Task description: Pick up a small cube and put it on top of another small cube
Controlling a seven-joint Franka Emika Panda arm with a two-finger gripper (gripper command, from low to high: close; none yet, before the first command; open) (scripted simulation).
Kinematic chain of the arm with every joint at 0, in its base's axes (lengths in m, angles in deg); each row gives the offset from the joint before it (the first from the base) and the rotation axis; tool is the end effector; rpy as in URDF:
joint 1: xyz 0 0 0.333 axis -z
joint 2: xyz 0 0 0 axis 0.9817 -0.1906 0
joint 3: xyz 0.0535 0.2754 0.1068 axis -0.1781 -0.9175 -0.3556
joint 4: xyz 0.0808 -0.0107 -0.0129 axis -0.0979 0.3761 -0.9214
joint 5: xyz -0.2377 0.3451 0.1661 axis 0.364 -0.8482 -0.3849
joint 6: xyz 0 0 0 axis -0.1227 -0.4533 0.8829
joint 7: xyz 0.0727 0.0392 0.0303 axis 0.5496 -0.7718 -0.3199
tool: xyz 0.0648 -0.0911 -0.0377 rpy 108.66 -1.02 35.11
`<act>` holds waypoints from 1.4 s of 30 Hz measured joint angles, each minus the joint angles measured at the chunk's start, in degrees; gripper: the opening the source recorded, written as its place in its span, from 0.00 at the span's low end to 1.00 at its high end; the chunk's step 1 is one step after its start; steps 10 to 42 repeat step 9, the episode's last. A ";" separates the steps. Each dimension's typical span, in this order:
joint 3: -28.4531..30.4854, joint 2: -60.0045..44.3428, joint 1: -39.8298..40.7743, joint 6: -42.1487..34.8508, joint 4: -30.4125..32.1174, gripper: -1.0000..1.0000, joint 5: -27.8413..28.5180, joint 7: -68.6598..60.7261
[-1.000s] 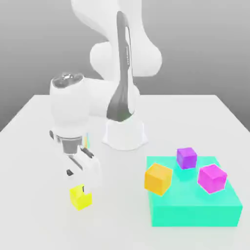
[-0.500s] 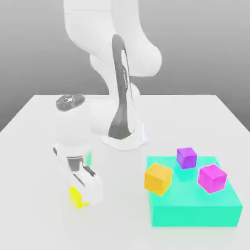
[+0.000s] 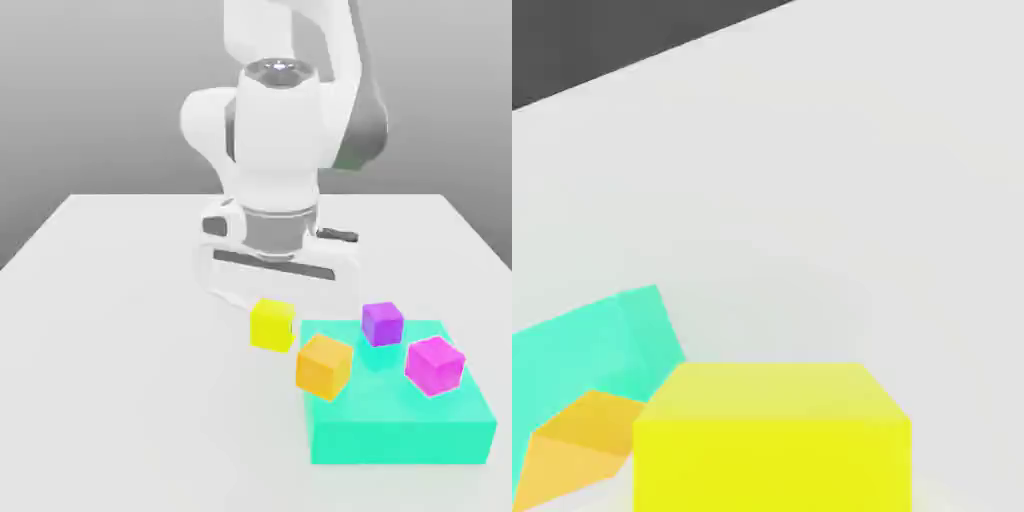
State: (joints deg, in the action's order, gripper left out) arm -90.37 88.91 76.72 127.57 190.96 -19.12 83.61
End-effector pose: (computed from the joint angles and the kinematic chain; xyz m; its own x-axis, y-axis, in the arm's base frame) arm 0.4072 0.0799 0.2407 0.5610 -0.8278 -0.0026 -0.8278 -0.5610 -0.0025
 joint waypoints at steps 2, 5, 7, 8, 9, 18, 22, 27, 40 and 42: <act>-0.92 -1.81 -0.79 2.28 0.50 0.00 0.02 -0.44; -1.49 -7.18 -0.81 8.92 1.78 0.00 0.74 0.03; -1.61 -8.36 -0.75 10.37 2.06 1.00 0.91 0.18; -1.61 -8.36 -0.75 10.37 2.06 1.00 0.91 0.18; -1.61 -8.36 -0.75 10.37 2.06 1.00 0.91 0.18; -1.61 -8.36 -0.75 10.37 2.06 1.00 0.91 0.18; -1.61 -8.36 -0.75 10.37 2.06 1.00 0.91 0.18; -1.61 -8.36 -0.75 10.37 2.06 1.00 0.91 0.18; -1.61 -8.36 -0.75 10.37 2.06 1.00 0.91 0.18; -1.61 -8.36 -0.75 10.37 2.06 1.00 0.91 0.18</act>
